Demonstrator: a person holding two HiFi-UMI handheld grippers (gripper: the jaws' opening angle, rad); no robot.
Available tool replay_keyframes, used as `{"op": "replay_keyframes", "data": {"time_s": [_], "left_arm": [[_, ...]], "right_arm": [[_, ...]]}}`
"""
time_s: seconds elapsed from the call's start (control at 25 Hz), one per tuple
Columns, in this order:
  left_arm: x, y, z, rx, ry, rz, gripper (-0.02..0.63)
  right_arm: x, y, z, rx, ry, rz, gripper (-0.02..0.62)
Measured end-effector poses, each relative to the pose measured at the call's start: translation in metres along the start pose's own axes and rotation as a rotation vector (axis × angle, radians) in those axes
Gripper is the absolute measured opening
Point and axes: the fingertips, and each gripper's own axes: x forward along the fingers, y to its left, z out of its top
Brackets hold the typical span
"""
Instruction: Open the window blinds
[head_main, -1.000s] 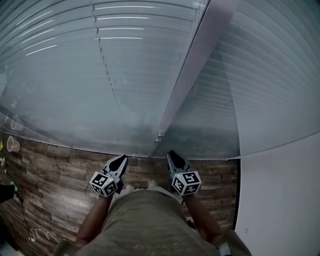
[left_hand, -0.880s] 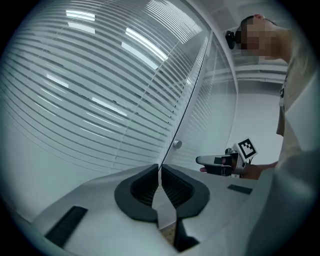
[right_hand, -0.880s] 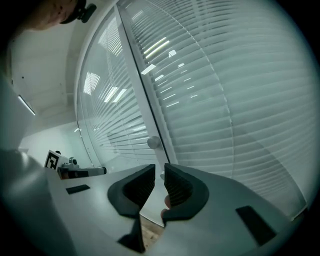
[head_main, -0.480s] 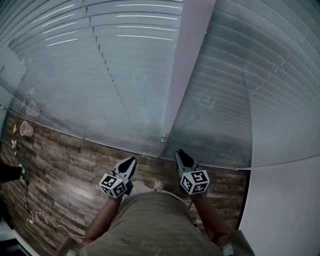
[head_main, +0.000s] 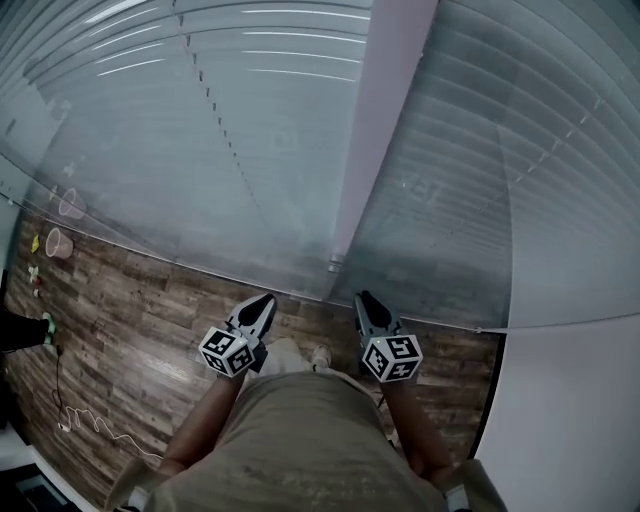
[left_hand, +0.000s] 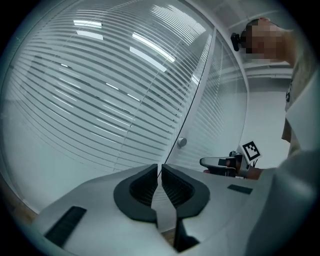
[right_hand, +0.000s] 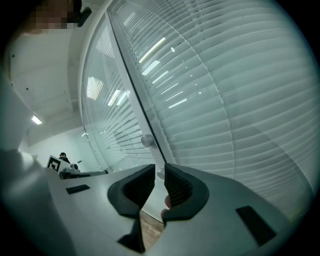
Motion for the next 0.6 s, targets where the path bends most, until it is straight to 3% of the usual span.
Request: {"op": "replay_keyframes", "data": {"time_s": [0.24,0.4,0.6], "left_arm": [[0.014,0.031,0.020,0.029,0.015,-0.050,0.018],[0.017,0.052,0.026,0.019,0.046,-0.090,0.018],[0.023,0.067,0.023,0.009,0.082,-0.164,0.021]], "right_arm": [[0.038,0.006,-0.004,-0.006,0.026,-0.014,0.046],[0.064,0.021,-0.012,0.036,0.084,-0.016,0.143],[0.085,0.013,-0.028,0.143,0.079,-0.121,0.160]]}}
